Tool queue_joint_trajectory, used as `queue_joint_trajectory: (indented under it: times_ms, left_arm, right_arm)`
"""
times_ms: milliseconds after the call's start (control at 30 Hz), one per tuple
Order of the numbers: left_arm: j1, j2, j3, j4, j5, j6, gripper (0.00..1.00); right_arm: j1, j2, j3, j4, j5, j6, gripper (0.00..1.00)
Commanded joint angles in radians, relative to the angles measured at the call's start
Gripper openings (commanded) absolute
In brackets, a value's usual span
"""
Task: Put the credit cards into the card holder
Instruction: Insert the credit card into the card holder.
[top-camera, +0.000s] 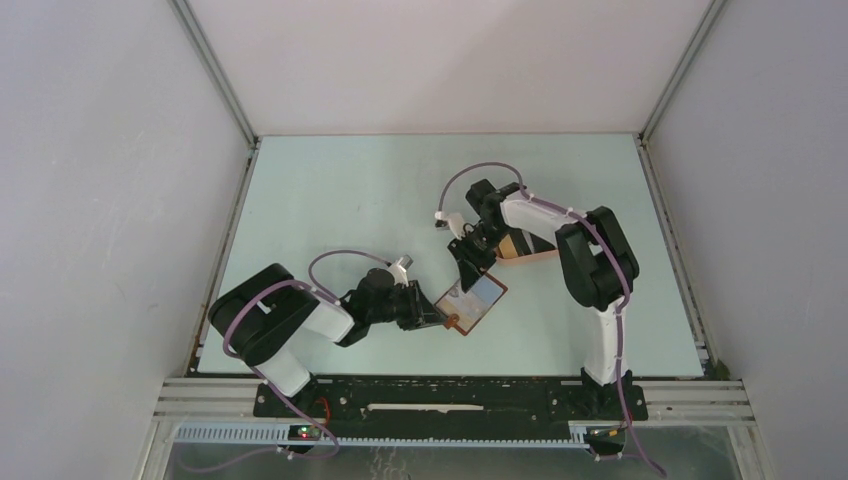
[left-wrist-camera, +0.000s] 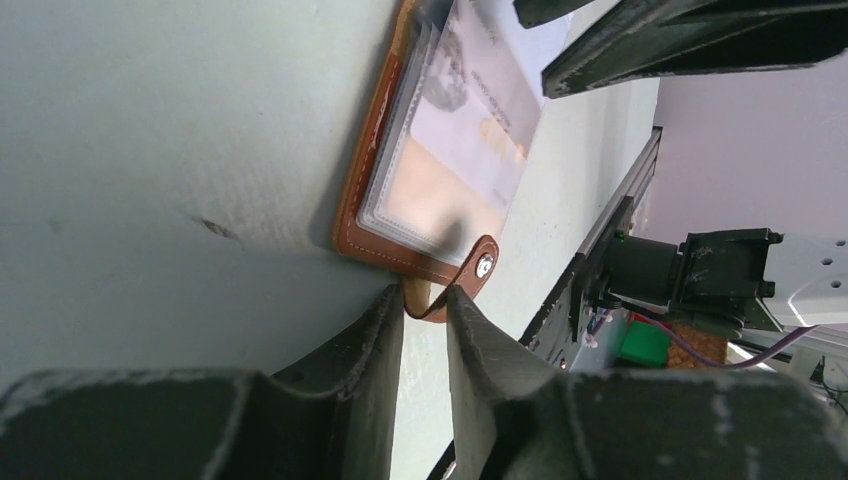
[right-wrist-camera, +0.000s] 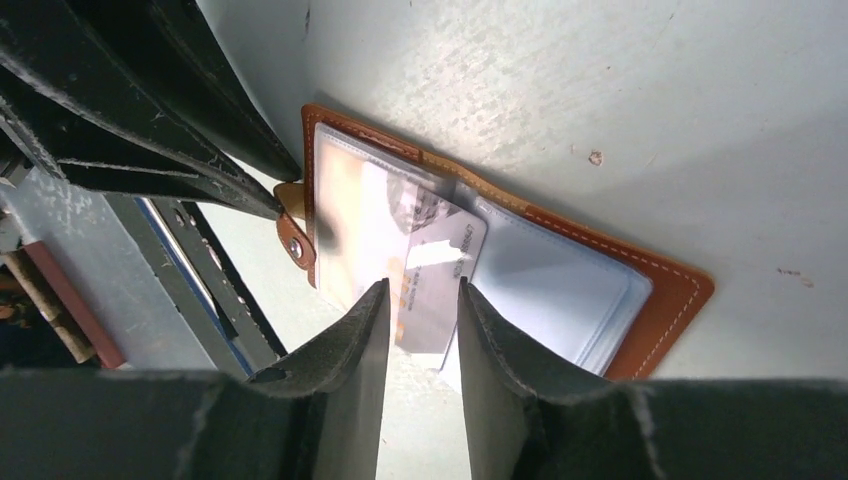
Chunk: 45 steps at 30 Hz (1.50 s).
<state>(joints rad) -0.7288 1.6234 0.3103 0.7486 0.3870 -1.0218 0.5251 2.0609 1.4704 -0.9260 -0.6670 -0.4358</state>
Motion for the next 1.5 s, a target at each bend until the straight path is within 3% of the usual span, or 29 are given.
queue_joint_trajectory:
  times_ms: [0, 300, 533, 733, 1467]
  left_arm:
    - [0.005, 0.035, 0.007, -0.095, -0.067, 0.031, 0.29]
    - [0.006, 0.036, 0.01, -0.095, -0.064, 0.032, 0.26]
    - [0.009, 0.041, 0.012, -0.095, -0.062, 0.034, 0.25]
    - [0.008, 0.042, 0.009, -0.09, -0.062, 0.032, 0.25]
    - [0.01, 0.058, 0.006, -0.062, -0.058, 0.023, 0.24]
  right_arm:
    - [0.026, -0.075, -0.014, 0.016, 0.065, -0.028, 0.4]
    - [0.04, -0.095, -0.044, 0.036, 0.144, -0.037, 0.4]
    - [0.041, -0.107, -0.055, 0.055, 0.191, -0.042, 0.17]
    - [0.042, -0.088, -0.056, 0.049, 0.193, -0.049, 0.07]
    - [0.102, -0.027, -0.049, -0.014, 0.03, -0.061, 0.05]
